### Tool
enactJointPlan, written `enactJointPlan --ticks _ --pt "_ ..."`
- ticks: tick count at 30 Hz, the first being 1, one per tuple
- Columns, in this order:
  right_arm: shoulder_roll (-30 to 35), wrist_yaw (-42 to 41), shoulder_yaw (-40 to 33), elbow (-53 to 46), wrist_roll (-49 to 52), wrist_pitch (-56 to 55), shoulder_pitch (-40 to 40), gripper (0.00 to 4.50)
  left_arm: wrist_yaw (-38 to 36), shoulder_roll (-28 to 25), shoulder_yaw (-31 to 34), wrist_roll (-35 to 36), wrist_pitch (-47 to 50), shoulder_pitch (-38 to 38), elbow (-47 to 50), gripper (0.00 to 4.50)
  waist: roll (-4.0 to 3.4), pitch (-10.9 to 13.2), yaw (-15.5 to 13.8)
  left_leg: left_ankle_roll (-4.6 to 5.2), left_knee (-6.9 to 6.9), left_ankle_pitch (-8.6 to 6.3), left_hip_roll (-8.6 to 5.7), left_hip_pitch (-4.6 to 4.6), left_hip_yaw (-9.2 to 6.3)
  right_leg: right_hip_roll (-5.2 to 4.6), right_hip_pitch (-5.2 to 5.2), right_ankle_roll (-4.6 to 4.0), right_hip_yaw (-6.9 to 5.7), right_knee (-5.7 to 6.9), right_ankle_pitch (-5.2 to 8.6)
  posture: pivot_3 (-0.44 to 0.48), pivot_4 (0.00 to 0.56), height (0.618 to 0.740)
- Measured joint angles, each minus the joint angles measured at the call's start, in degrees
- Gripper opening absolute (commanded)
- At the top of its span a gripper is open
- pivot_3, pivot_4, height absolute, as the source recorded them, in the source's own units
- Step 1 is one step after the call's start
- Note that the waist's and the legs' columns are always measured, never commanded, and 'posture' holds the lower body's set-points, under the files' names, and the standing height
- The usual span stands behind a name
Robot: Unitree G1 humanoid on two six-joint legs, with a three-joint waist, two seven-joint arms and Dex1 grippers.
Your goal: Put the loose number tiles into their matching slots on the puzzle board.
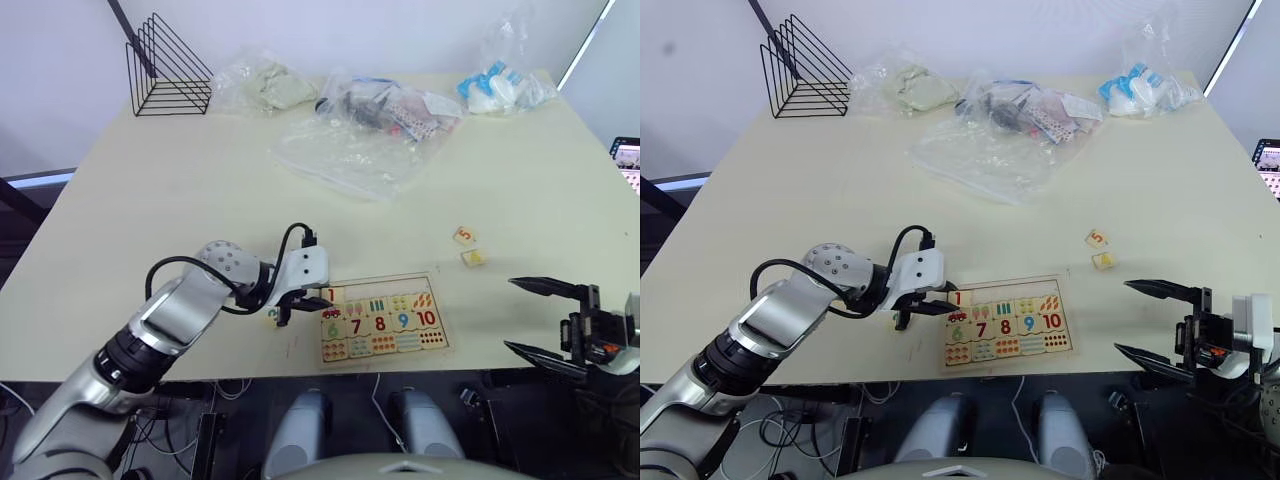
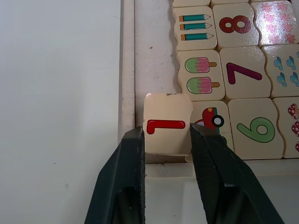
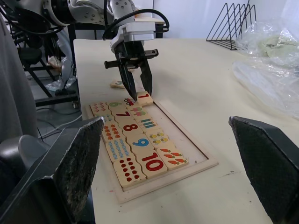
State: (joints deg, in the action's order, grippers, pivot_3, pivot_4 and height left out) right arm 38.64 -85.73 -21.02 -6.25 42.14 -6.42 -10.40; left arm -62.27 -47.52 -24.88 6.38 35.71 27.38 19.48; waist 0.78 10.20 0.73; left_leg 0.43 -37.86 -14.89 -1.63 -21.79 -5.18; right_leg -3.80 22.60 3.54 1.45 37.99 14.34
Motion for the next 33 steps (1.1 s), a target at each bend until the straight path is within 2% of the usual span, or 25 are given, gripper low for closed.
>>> enactJointPlan --ticks 24,25,26,27,30,33 --pt "0.0 0.9 0.0 -0.4 -0.2 0.0 -0.6 4.50 -0.5 0.0 0.2 -0.3 1.1 0.7 -0.5 0.93 0.00 0.0 0.0 0.00 0.00 0.00 0.00 0.00 -0.01 0.00 0.00 0.00 0.00 0.00 0.00 0.000 0.150 0.740" --pt "0.0 0.9 0.0 -0.5 -0.3 0.0 -0.6 4.50 -0.6 0.0 0.2 -0.3 1.2 0.7 -0.5 1.73 0.00 0.0 0.0 0.00 0.00 0.00 0.00 0.00 -0.01 0.00 0.00 0.00 -0.01 0.00 0.00 0.000 0.150 0.740" --pt "0.0 0.9 0.0 -0.5 -0.3 0.0 -0.6 4.50 -0.6 0.0 0.2 -0.3 1.2 0.7 -0.5 1.73 0.00 0.0 0.0 0.00 0.00 0.00 0.00 -0.01 -0.01 0.01 0.00 0.00 0.01 0.00 0.00 0.000 0.150 0.740" --pt "0.0 0.9 0.0 -0.5 -0.3 0.0 -0.6 4.50 -0.6 0.0 0.2 -0.2 1.2 0.7 -0.5 1.99 0.00 0.0 0.0 0.00 0.00 0.00 0.00 -0.01 -0.02 0.02 0.00 0.00 0.03 0.00 0.00 0.000 0.150 0.740" --pt "0.0 0.8 0.0 -0.5 -0.3 0.0 -0.6 4.50 -0.6 0.0 0.6 -0.1 1.3 0.8 -0.5 3.18 0.00 0.0 0.0 0.00 0.00 0.00 -0.05 -0.04 -0.08 0.25 0.00 0.00 0.35 -0.01 0.01 0.000 0.150 0.740" --pt "0.0 0.6 0.0 -0.4 -0.4 -0.1 -0.6 4.50 -0.6 0.0 1.1 0.0 1.4 1.0 -0.4 3.18 0.00 0.0 0.0 0.00 0.00 0.00 -0.07 -0.07 -0.11 0.65 -0.01 0.00 0.94 -0.02 0.01 0.000 0.150 0.740"
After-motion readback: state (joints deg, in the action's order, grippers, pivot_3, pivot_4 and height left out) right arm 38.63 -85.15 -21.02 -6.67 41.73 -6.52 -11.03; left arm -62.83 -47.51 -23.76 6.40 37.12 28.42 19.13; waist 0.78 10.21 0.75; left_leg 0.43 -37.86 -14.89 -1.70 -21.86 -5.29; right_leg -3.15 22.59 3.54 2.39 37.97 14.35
